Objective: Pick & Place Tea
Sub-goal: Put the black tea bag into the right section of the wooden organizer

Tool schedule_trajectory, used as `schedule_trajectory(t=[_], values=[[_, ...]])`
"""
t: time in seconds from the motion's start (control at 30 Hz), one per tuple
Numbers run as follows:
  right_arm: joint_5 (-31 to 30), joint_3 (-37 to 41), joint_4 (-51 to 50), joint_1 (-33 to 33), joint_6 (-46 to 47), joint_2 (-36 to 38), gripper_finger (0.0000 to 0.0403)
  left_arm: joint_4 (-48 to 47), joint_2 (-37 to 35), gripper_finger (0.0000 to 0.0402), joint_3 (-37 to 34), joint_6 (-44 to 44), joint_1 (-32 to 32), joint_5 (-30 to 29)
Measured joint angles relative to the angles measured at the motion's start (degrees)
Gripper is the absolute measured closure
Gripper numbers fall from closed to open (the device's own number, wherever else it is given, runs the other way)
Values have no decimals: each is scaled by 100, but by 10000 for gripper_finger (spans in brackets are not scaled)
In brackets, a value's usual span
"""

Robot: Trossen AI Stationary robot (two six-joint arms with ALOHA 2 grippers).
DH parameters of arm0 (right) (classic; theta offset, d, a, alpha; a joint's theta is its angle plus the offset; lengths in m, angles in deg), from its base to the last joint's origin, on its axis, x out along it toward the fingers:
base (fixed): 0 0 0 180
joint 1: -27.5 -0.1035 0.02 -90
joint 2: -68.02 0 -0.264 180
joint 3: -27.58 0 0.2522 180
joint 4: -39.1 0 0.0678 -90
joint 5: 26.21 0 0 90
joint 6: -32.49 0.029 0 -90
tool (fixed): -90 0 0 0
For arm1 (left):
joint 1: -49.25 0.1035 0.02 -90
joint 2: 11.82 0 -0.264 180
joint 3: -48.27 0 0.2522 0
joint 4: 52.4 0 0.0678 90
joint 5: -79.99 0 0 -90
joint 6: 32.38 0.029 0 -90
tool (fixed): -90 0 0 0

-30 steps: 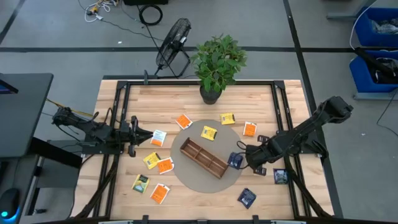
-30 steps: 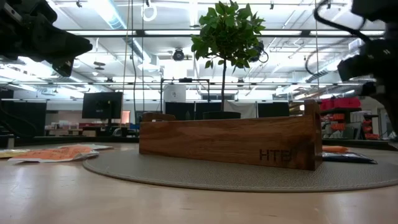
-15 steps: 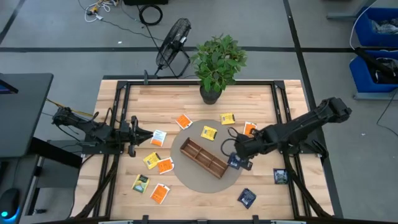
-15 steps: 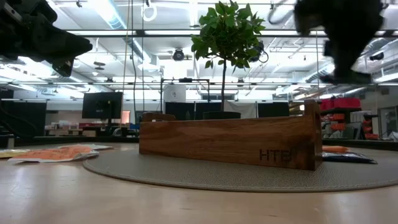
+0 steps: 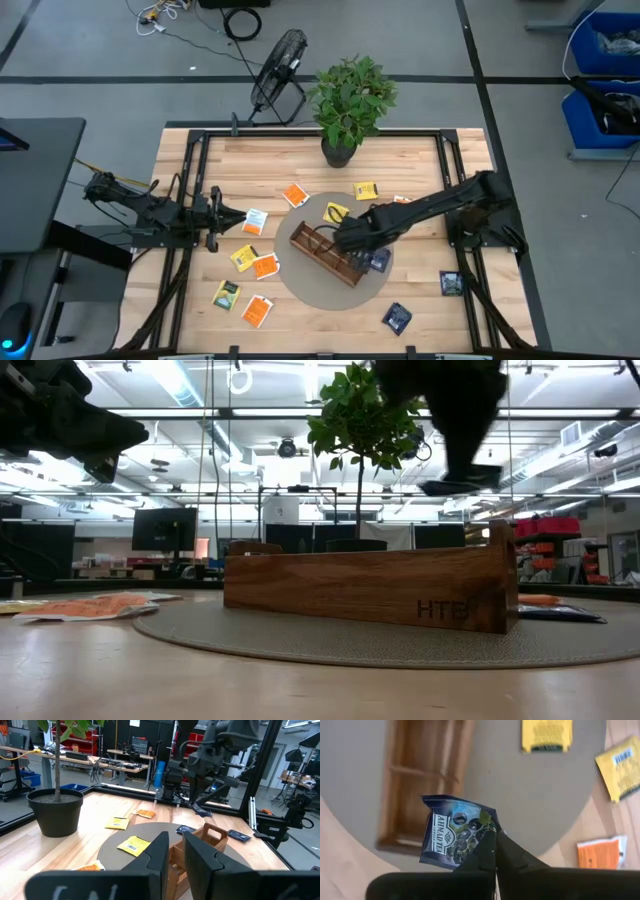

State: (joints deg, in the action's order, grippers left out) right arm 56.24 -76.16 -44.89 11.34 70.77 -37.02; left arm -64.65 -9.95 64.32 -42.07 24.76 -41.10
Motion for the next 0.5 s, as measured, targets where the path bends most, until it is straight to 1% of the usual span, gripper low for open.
schedule_trajectory(t=[0.1,0.17,0.3,0.5], values=[[3,-348,-5,-2,49,-274,403,0,0,344,0,0,0,0],[107,-469,-65,-2,149,-448,403,-1,0,344,0,0,0,0],[390,-515,-197,-15,225,-780,403,-2,0,344,0,0,0,0],[548,-515,-292,-17,238,-1018,403,-2,0,344,0,0,0,0]])
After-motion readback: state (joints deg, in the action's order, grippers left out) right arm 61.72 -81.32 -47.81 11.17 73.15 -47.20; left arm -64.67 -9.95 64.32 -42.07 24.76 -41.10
